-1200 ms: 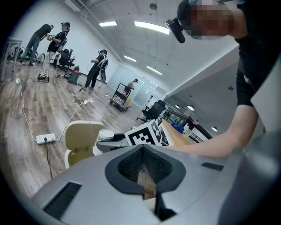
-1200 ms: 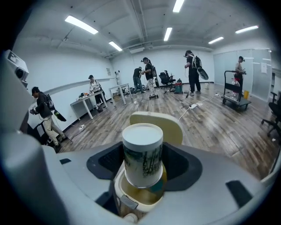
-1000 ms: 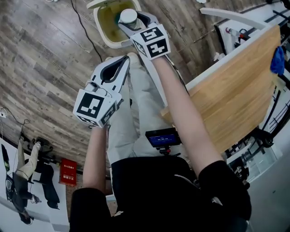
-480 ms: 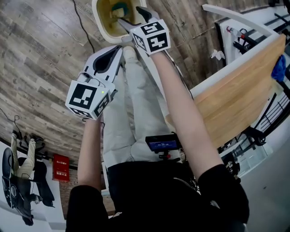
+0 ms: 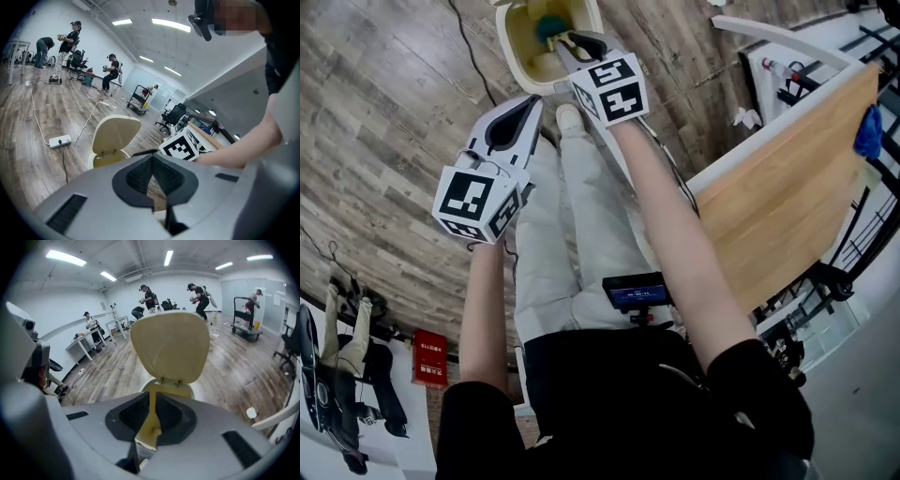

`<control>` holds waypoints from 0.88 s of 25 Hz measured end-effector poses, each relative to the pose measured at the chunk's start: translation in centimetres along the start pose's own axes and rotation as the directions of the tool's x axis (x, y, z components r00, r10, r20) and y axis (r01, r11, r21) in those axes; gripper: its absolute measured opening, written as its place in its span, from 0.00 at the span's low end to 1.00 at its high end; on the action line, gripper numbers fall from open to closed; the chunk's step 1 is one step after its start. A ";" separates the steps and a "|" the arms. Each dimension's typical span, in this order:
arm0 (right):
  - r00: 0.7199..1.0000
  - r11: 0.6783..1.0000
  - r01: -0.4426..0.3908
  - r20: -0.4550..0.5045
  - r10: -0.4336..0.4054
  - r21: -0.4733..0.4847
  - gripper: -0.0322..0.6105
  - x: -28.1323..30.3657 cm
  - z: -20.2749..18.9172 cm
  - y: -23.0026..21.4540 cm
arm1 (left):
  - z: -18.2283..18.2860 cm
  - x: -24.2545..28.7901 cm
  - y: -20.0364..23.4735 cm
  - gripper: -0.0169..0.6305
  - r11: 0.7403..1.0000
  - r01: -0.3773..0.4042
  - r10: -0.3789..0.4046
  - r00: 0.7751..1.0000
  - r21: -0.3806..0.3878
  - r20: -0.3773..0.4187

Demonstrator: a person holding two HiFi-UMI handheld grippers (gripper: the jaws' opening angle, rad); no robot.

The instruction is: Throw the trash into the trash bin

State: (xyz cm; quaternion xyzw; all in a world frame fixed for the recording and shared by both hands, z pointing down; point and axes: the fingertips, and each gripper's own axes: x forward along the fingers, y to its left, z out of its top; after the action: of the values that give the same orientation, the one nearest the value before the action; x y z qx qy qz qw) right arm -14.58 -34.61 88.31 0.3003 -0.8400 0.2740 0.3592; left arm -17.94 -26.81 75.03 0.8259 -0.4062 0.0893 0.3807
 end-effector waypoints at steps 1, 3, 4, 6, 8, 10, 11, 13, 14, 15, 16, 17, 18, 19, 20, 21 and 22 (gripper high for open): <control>1.000 1.000 0.018 0.013 -0.018 -0.015 0.08 -1.0 0.6 0.0 | 0.7 -0.4 -0.3 0.02 1.000 0.002 -0.002 1.000 0.010 0.004; 0.998 0.999 0.026 0.049 -0.024 -0.047 0.05 -3.2 2.3 0.3 | 2.4 -1.3 -1.0 0.02 0.999 0.008 -0.009 1.000 0.035 0.023; 0.998 0.997 0.021 0.066 -0.016 -0.071 0.05 -4.6 3.2 0.9 | 3.4 -2.0 -1.6 0.02 0.999 0.009 -0.011 0.999 0.047 0.033; 0.995 0.993 0.007 0.103 0.005 -0.118 0.05 -8.1 5.2 2.6 | 5.4 -3.9 -3.2 0.02 0.997 0.005 -0.009 0.999 0.080 0.043; 0.988 0.991 0.002 0.151 0.018 -0.136 0.05 -12.7 7.1 4.7 | 7.0 -6.4 -5.6 0.02 0.993 0.004 -0.009 0.999 0.116 0.041; 0.977 0.990 0.005 0.210 0.024 -0.139 0.05 -18.2 8.6 6.7 | 8.1 -9.1 -8.4 0.02 0.991 0.009 -0.015 0.999 0.136 0.046; 0.967 0.990 0.008 0.254 0.029 -0.143 0.05 -20.9 9.8 7.4 | 9.0 -10.2 -9.5 0.02 0.988 0.007 -0.016 0.998 0.151 0.057; 0.929 0.990 0.007 0.367 0.047 -0.144 0.05 -25.8 13.5 8.4 | 11.8 -12.0 -10.8 0.02 0.981 -0.007 -0.013 0.995 0.196 0.100; 0.905 0.991 -0.004 0.421 0.062 -0.136 0.05 -28.2 15.2 9.1 | 13.2 -13.0 -11.4 0.02 0.977 -0.016 -0.012 0.992 0.214 0.126; 0.880 0.991 -0.019 0.468 0.078 -0.129 0.05 -30.6 16.6 9.9 | 14.4 -13.9 -12.2 0.02 0.973 -0.021 -0.014 0.989 0.230 0.149; 0.855 0.991 -0.031 0.511 0.093 -0.130 0.05 -33.0 17.8 10.9 | 15.4 -14.9 -13.3 0.02 0.969 -0.024 -0.019 0.985 0.248 0.169; 0.828 0.990 -0.038 0.550 0.109 -0.139 0.05 -35.3 18.9 12.0 | 16.4 -15.9 -14.5 0.02 0.962 -0.024 -0.028 0.982 0.273 0.186; 0.801 0.987 -0.045 0.585 0.127 -0.153 0.05 -37.5 19.9 13.1 | 17.3 -16.9 -16.0 0.02 0.952 -0.022 -0.042 0.979 0.305 0.199; 0.772 0.984 -0.051 0.618 0.146 -0.169 0.05 -39.5 20.9 14.3 | 18.0 -17.8 -17.6 0.02 0.939 -0.016 -0.059 0.976 0.344 0.209; 0.746 0.981 -0.057 0.645 0.164 -0.184 0.05 -41.4 21.7 15.5 | 18.7 -18.7 -19.1 0.02 0.924 -0.009 -0.079 0.974 0.382 0.214; 0.724 0.978 -0.059 0.666 0.180 -0.201 0.05 -42.9 22.4 16.7 | 19.2 -19.7 -20.6 0.02 0.909 -0.001 -0.098 0.972 0.418 0.216; 0.708 0.973 -0.058 0.679 0.197 -0.222 0.05 -44.2 23.0 18.0 | 19.7 -20.7 -21.8 0.02 0.895 0.003 -0.113 0.969 0.446 0.220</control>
State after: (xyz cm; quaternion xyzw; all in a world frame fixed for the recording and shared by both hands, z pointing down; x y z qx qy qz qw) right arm -12.48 -24.54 36.37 0.2879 -0.9535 0.0862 0.0232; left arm -18.52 -19.87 39.75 0.9072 -0.3932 0.0672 0.1334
